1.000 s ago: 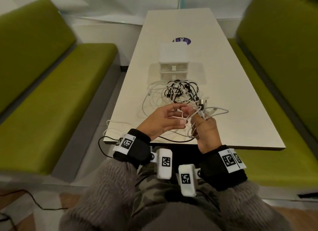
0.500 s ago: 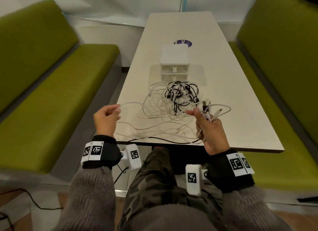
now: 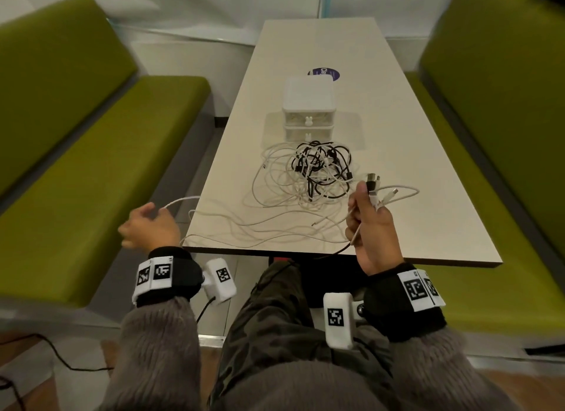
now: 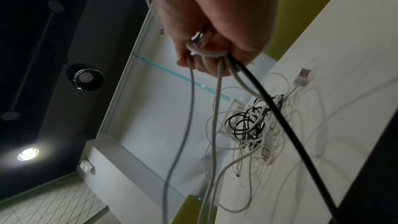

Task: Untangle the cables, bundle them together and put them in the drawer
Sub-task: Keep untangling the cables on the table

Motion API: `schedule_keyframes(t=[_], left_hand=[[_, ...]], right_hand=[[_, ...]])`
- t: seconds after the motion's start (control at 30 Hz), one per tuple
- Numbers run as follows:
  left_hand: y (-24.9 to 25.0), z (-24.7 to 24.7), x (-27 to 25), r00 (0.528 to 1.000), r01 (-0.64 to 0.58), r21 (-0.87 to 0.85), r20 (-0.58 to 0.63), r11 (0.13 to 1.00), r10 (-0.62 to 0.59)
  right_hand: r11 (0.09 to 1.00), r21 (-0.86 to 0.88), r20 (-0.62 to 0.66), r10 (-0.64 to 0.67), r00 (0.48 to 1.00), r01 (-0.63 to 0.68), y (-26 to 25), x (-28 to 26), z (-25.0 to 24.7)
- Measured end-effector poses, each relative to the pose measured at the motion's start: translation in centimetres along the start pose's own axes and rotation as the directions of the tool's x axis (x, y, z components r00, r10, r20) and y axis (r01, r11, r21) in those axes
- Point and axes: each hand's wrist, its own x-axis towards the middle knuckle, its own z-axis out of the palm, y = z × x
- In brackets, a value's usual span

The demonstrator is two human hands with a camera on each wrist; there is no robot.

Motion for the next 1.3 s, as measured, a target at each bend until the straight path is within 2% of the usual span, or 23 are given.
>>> schedule_keyframes(t=[0.03, 0.07, 0.1, 0.13, 0.17, 0.2, 0.23, 0.27, 0.3, 0.33, 0.5, 0.57, 0.63, 0.73, 0.8, 0.93, 1.0, 1.07, 1.1, 1.17, 1.23, 1.27, 1.3], left_hand=[[0.7, -0.1, -1.2, 0.994, -0.105, 0.092, 0.037, 0.99, 0.102], [1.5, -0.1, -2.6, 0.961, -0.274, 0.107, 0.064, 0.956, 0.268], [2.4, -0.1, -4.3, 0.882, -0.466, 0.053, 0.104, 0.883, 0.459], [3.5, -0.1, -6.2, 0.765, -0.615, -0.068, 0.189, 0.786, 0.615], [4.4, -0.1, -8.2, 0.63, -0.666, -0.221, 0.343, 0.712, 0.696], [5.2, -0.2, -10.1, 0.469, -0.631, -0.338, 0.551, 0.699, 0.69], [5.7, -0.1, -12.0, 0.275, -0.573, -0.393, 0.735, 0.72, 0.62], [5.9, 0.1, -13.7, 0.103, -0.543, -0.402, 0.839, 0.737, 0.534], [5.6, 0.7, -14.9, -0.003, -0.534, -0.41, 0.876, 0.74, 0.483], [5.2, 1.1, -15.8, -0.039, -0.533, -0.417, 0.882, 0.736, 0.471], [4.2, 2.1, -14.6, 0.044, -0.543, -0.418, 0.852, 0.728, 0.521], [4.4, 1.7, -13.2, 0.157, -0.518, -0.446, 0.789, 0.73, 0.593], [4.7, 0.7, -11.3, 0.331, -0.481, -0.463, 0.69, 0.744, 0.643], [4.2, -1.1, -7.3, 0.576, -0.419, -0.423, 0.56, 0.803, 0.595], [3.3, -1.6, -5.0, 0.661, -0.417, -0.352, 0.516, 0.838, 0.545], [2.3, -1.2, -3.8, 0.749, -0.483, -0.14, 0.445, 0.864, 0.491], [2.4, -0.6, -4.0, 0.729, -0.593, 0.087, 0.481, 0.8, 0.488], [2.4, -0.1, -5.0, 0.678, -0.71, 0.299, 0.536, 0.637, 0.504], [2.7, 0.1, -5.8, 0.606, -0.778, 0.258, 0.548, 0.573, 0.576], [3.8, 0.4, -8.3, 0.377, -0.854, -0.064, 0.607, 0.516, 0.7], [5.0, 0.5, -11.4, 0.15, -0.775, -0.375, 0.672, 0.508, 0.725], [5.4, 0.6, -12.8, 0.077, -0.725, -0.464, 0.68, 0.509, 0.729], [5.6, 0.8, -13.8, 0.037, -0.683, -0.519, 0.679, 0.515, 0.733]], right_hand=[[1.0, -0.006, 0.006, -0.002, 1.0, 0.002, 0.1, -0.1, 0.3], [1.0, -0.023, 0.017, -0.011, 1.0, 0.011, 0.2, -0.2, 0.6], [0.999, -0.045, 0.033, -0.024, 0.999, 0.026, 0.3, -0.2, 0.8], [0.998, -0.061, 0.049, -0.033, 0.998, 0.036, 0.4, -0.4, 1.1], [0.997, -0.072, 0.061, -0.036, 0.997, 0.041, 0.6, -0.4, 1.3], [0.996, -0.075, 0.079, -0.035, 0.996, 0.041, 0.6, -0.5, 1.5], [0.997, -0.07, 0.095, -0.033, 0.995, 0.04, 0.7, -0.5, 1.7], [0.998, -0.054, 0.111, -0.028, 0.993, 0.034, 0.6, -0.6, 1.8], [0.999, -0.033, 0.125, -0.021, 0.992, 0.025, 0.5, -0.7, 1.8], [1.0, -0.02, 0.139, -0.011, 0.99, 0.014, 0.4, -0.8, 1.8], [0.997, -0.054, 0.214, 0.066, 0.975, -0.055, -0.1, -1.1, 1.1], [0.996, -0.053, 0.243, 0.077, 0.967, -0.066, 0.0, -0.8, 0.8], [0.996, -0.031, 0.236, 0.083, 0.968, -0.078, -0.2, -0.5, 0.4], [0.994, 0.033, 0.217, 0.096, 0.972, -0.106, -0.8, 0.0, -0.1], [0.993, 0.053, 0.231, 0.091, 0.969, -0.106, -0.7, 0.0, 0.1], [0.997, 0.013, 0.262, 0.068, 0.963, -0.074, 0.2, -0.7, 1.6], [0.999, -0.007, 0.258, 0.05, 0.965, -0.05, 0.3, -1.0, 2.1], [0.999, -0.049, 0.247, 0.034, 0.968, -0.023, 0.2, -1.3, 2.5], [0.998, -0.067, 0.245, 0.024, 0.969, -0.008, 0.2, -1.4, 2.6], [0.996, -0.092, 0.245, 0.009, 0.97, 0.014, 0.2, -1.7, 2.9], [0.994, -0.11, 0.253, 0.008, 0.967, 0.021, 0.2, -1.8, 3.0], [0.993, -0.115, 0.258, 0.009, 0.966, 0.022, 0.2, -1.9, 2.9], [0.992, -0.122, 0.257, 0.01, 0.966, 0.022, 0.1, -1.9, 2.8]])
